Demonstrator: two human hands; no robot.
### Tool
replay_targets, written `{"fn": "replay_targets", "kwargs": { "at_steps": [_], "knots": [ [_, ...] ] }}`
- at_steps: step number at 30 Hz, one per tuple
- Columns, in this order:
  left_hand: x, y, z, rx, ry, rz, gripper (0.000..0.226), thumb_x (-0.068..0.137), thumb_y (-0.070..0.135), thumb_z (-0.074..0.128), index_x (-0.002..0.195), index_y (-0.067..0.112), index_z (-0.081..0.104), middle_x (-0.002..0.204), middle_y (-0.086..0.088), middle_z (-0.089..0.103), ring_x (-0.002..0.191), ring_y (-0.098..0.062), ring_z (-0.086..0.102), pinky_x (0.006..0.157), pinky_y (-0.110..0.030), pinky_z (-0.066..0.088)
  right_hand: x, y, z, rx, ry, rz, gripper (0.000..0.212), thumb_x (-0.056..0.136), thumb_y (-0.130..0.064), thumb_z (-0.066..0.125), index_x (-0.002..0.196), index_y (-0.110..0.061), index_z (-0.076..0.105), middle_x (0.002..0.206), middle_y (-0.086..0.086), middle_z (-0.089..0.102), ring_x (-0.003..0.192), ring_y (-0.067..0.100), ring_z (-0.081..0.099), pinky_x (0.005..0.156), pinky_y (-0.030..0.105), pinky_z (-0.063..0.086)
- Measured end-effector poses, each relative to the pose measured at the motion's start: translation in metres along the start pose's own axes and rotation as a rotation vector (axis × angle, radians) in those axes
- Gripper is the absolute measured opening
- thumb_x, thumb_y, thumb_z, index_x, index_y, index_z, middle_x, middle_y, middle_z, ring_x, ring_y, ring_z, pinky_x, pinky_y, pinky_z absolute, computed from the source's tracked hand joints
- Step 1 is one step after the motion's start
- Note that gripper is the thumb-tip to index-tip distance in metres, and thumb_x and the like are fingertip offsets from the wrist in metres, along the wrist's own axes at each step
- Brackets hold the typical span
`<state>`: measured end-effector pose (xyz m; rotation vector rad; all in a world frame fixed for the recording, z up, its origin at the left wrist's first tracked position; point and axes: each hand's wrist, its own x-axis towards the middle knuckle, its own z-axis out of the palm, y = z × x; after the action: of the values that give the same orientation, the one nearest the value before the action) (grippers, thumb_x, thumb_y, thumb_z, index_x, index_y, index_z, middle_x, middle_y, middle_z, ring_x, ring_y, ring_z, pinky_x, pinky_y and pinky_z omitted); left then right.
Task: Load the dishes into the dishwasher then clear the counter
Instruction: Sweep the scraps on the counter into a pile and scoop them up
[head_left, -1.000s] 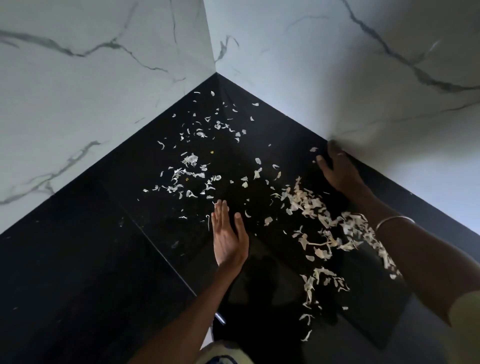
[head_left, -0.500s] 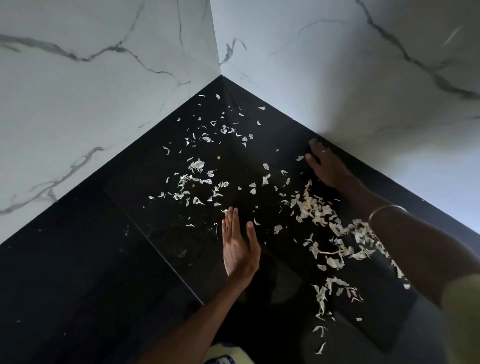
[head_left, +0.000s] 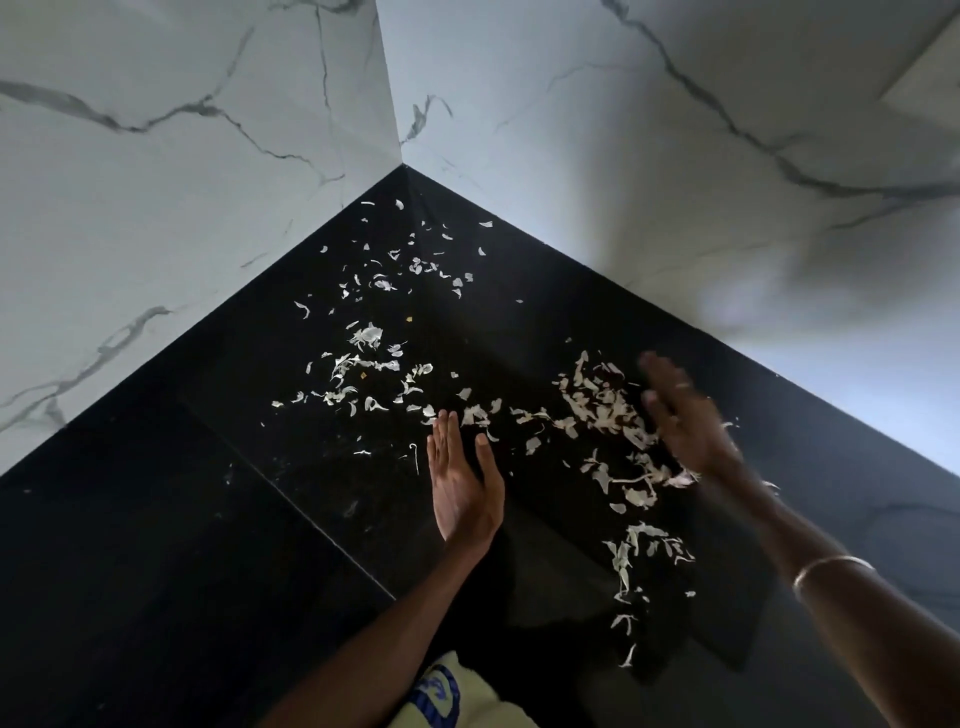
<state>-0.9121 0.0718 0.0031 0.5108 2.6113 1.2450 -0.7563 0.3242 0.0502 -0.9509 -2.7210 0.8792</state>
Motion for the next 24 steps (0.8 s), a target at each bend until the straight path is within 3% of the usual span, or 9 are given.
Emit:
{"fn": "replay_targets", "kwargs": {
  "at_steps": [3,5,9,13,17,19,21,22,24],
  "knots": [
    [-0.001,0.003,-0.001,0.002,-0.013,-0.001,0.058,0.103,0.047,0.032,0.152,0.016,0.030,0.160,-0.001,0.025,0.149,-0.013,0.013,0.122,-0.040,0.020,-0.021,0.052,-0.036,-0.032,0.174,0.280,0.061,0.100,-0.057,0.025,0.153,-0.029,0.026,0.160,-0.003,0.023,0.147,0.022,0.024,0.119,0.047,0.023],
    [-0.003,0.003,-0.001,0.001,-0.018,-0.016,0.058,0.103,0.047,0.034,0.152,0.017,0.030,0.160,-0.001,0.025,0.149,-0.016,0.014,0.121,-0.042,0.023,-0.031,0.067,-0.037,-0.046,0.144,0.388,0.068,0.099,-0.055,0.022,0.155,-0.017,0.024,0.161,0.005,0.021,0.148,0.026,0.021,0.121,0.046,0.019],
    [-0.004,0.003,-0.001,0.046,-0.052,0.036,0.061,0.102,0.050,0.028,0.152,0.015,0.030,0.160,-0.002,0.025,0.149,-0.014,0.014,0.123,-0.038,0.019,-0.032,0.051,0.000,-0.060,0.082,0.364,0.070,0.098,-0.056,0.014,0.156,-0.016,0.011,0.163,0.004,0.004,0.150,0.016,0.000,0.124,0.039,0.000],
    [-0.007,-0.001,0.000,0.065,-0.206,0.156,0.060,0.102,0.052,0.027,0.154,0.021,0.025,0.161,0.004,0.022,0.150,-0.013,0.012,0.122,-0.035,0.018,-0.023,-0.010,0.041,-0.045,-0.067,0.206,0.059,0.105,-0.046,0.012,0.156,-0.020,-0.004,0.160,-0.003,-0.013,0.148,0.012,-0.013,0.121,0.035,-0.010],
    [-0.009,-0.003,0.000,0.072,-0.270,0.237,0.063,0.100,0.056,0.024,0.153,0.022,0.028,0.160,0.003,0.024,0.150,-0.015,0.015,0.120,-0.036,0.021,-0.024,-0.058,0.077,0.017,-0.139,0.022,0.067,0.102,-0.051,0.014,0.157,-0.014,0.007,0.164,0.004,0.003,0.151,0.015,-0.001,0.124,0.041,0.001],
    [-0.010,-0.003,0.000,0.083,-0.285,0.277,0.062,0.100,0.055,0.025,0.151,0.020,0.031,0.159,0.001,0.027,0.149,-0.014,0.017,0.120,-0.038,0.024,-0.026,-0.063,0.078,0.142,-0.136,0.028,0.070,0.100,-0.061,0.020,0.156,-0.020,0.015,0.160,0.005,0.026,0.148,0.016,0.023,0.122,0.043,0.019],
    [-0.010,-0.002,0.000,0.091,-0.292,0.276,0.060,0.101,0.053,0.027,0.151,0.020,0.031,0.160,0.002,0.027,0.149,-0.014,0.017,0.120,-0.037,0.023,-0.022,-0.060,0.064,0.246,-0.059,0.087,0.074,0.094,-0.071,0.024,0.152,-0.024,0.026,0.139,0.007,0.052,0.120,0.021,0.054,0.106,0.043,0.043],
    [-0.010,-0.002,0.000,0.096,-0.293,0.271,0.058,0.102,0.051,0.028,0.151,0.020,0.031,0.160,0.002,0.026,0.149,-0.014,0.016,0.120,-0.036,0.023,-0.016,-0.054,0.056,0.269,-0.002,0.116,0.075,0.093,-0.072,0.026,0.149,-0.023,0.031,0.133,0.007,0.054,0.112,0.018,0.054,0.101,0.043,0.046],
    [-0.010,0.000,-0.002,0.105,-0.287,0.259,0.057,0.102,0.050,0.029,0.151,0.020,0.031,0.160,0.002,0.026,0.149,-0.014,0.016,0.120,-0.035,0.022,0.006,-0.037,0.041,0.205,0.076,0.166,0.070,0.098,-0.062,0.032,0.153,-0.020,0.026,0.155,0.006,0.034,0.137,0.017,0.037,0.116,0.043,0.028]
  ]
}}
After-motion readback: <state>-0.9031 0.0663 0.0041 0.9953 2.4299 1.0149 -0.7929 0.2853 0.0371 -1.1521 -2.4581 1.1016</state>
